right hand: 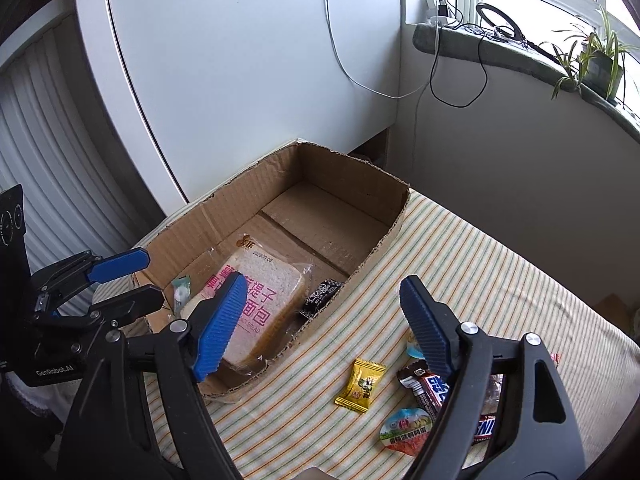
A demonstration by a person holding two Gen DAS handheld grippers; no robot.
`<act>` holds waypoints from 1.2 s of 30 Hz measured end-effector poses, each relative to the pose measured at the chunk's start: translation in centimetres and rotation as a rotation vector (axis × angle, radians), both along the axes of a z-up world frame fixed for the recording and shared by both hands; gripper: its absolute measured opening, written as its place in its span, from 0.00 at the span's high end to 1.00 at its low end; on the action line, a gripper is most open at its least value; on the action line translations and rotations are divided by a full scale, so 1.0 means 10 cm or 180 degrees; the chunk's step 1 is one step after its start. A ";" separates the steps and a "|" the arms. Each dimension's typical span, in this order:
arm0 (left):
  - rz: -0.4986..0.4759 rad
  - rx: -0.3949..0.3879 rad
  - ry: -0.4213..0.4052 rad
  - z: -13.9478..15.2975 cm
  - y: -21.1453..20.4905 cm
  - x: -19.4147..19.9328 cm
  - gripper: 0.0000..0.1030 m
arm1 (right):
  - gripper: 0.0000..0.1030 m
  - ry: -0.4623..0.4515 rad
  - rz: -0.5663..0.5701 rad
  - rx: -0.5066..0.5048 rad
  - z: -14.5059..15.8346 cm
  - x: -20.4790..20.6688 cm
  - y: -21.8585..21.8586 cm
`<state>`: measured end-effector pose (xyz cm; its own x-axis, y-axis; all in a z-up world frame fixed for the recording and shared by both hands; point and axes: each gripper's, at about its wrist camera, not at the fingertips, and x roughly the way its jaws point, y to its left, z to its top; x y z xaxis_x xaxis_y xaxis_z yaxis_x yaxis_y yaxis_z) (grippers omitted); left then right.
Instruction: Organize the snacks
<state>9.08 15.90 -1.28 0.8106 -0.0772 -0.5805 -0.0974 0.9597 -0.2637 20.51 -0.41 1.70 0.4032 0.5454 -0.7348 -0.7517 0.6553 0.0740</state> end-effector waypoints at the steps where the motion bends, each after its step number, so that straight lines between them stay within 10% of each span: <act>1: -0.0006 0.0006 -0.0002 0.01 -0.02 0.00 0.49 | 0.21 -0.0007 -0.0005 0.0001 0.01 -0.01 -0.03; 24: -0.0531 0.0040 -0.0030 0.10 -0.84 0.11 0.49 | 0.21 0.0005 -0.0534 -0.0186 -0.26 -0.34 -1.43; 31: -0.0715 0.0056 0.0020 0.04 -1.13 0.20 0.49 | 0.23 0.0523 -0.0801 -0.0162 -0.63 -0.33 -1.67; 36: -0.0825 0.0055 0.0097 -0.04 -1.29 0.27 0.49 | 0.43 0.0855 -0.0831 -0.0101 -0.81 -0.35 -1.70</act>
<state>11.79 2.96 -1.66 0.7471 -0.2700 -0.6074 0.1448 0.9580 -0.2477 16.99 -17.38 -6.41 0.3161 0.4250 -0.8482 -0.5156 0.8274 0.2224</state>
